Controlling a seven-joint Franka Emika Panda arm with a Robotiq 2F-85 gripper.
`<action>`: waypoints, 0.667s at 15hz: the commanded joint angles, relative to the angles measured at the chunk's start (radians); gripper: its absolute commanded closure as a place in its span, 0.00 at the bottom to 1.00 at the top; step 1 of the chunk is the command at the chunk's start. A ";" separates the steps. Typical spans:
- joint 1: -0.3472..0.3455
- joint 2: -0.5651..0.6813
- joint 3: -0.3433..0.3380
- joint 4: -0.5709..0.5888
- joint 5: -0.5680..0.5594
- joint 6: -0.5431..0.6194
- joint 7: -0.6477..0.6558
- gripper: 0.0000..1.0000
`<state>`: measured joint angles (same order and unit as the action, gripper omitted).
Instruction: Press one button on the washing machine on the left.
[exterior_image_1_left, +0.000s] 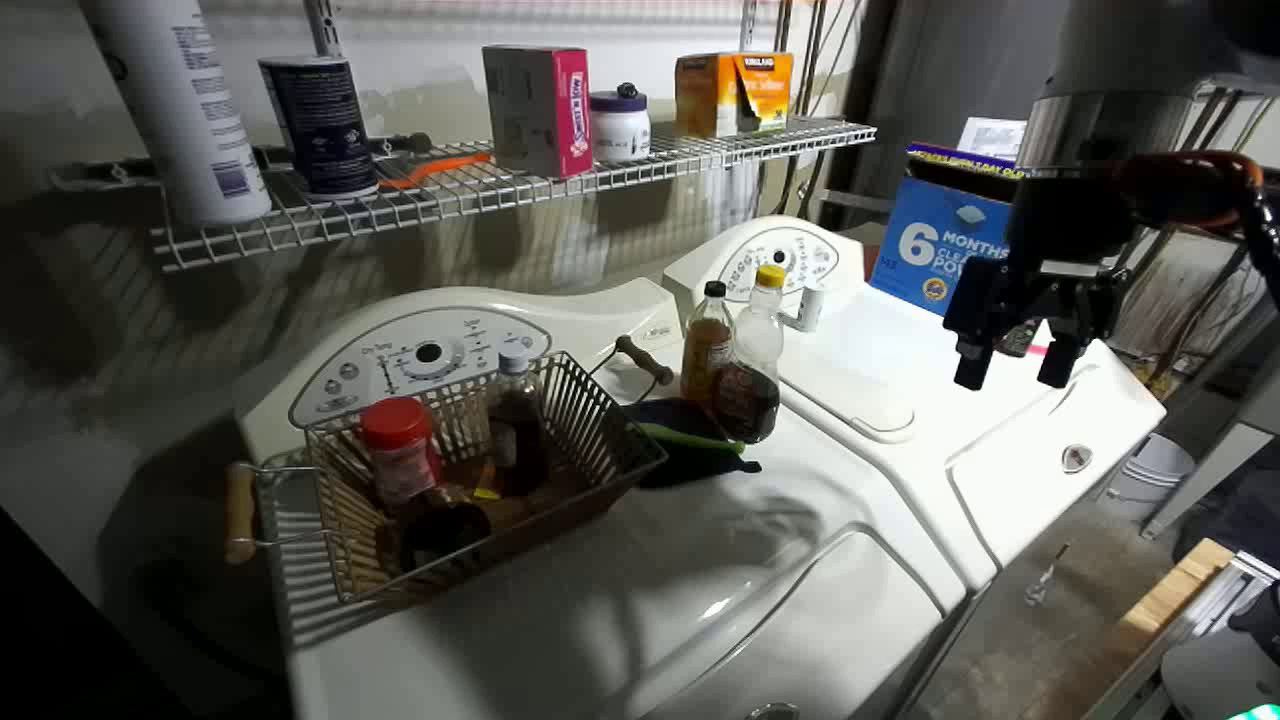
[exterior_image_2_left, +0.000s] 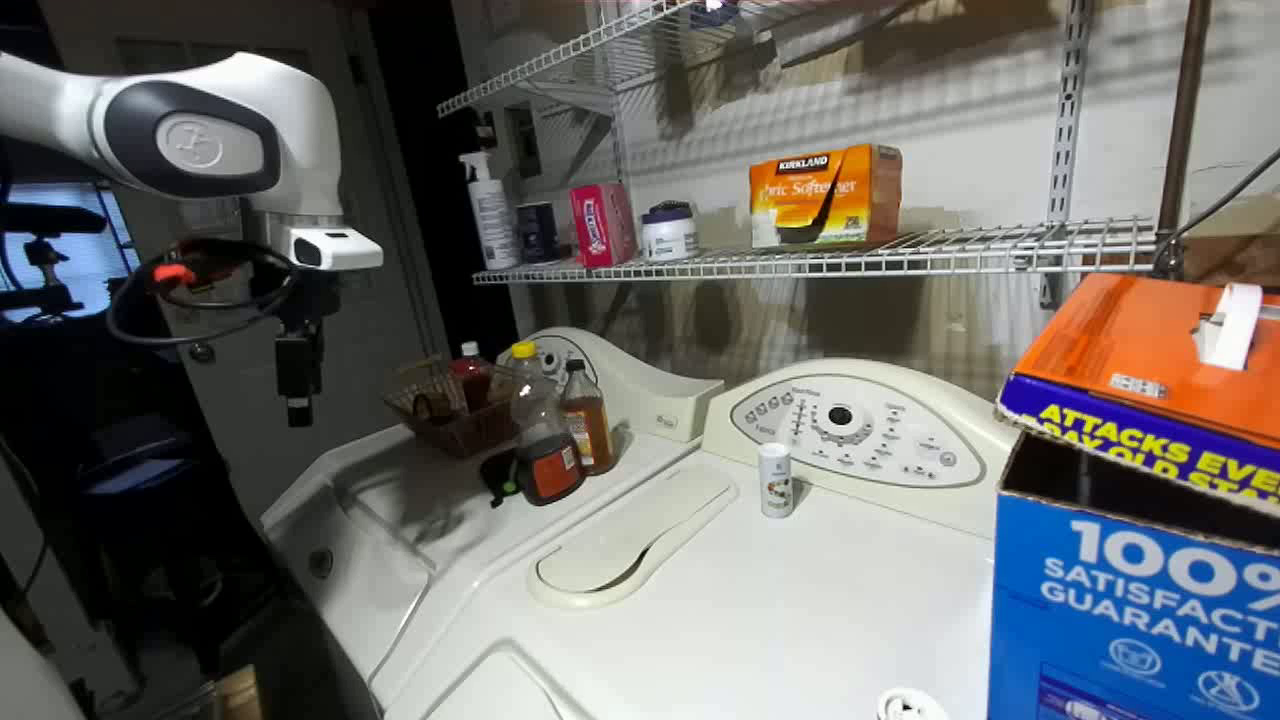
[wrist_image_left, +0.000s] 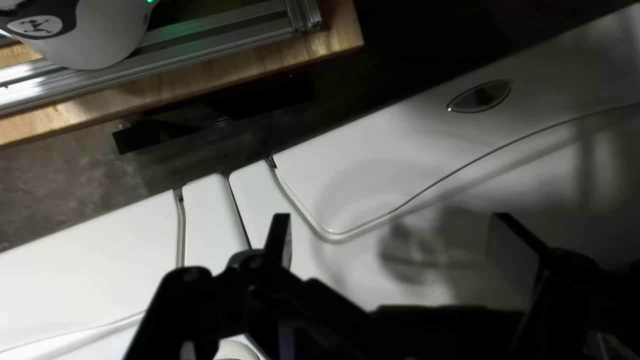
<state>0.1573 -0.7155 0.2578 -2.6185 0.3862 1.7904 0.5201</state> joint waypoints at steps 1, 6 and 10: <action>-0.013 -0.002 0.010 0.002 0.006 -0.005 -0.007 0.00; -0.013 -0.002 0.010 0.002 0.006 -0.005 -0.007 0.00; -0.038 0.034 0.015 0.027 -0.022 0.054 -0.014 0.00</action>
<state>0.1545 -0.7151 0.2593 -2.6182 0.3842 1.7982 0.5191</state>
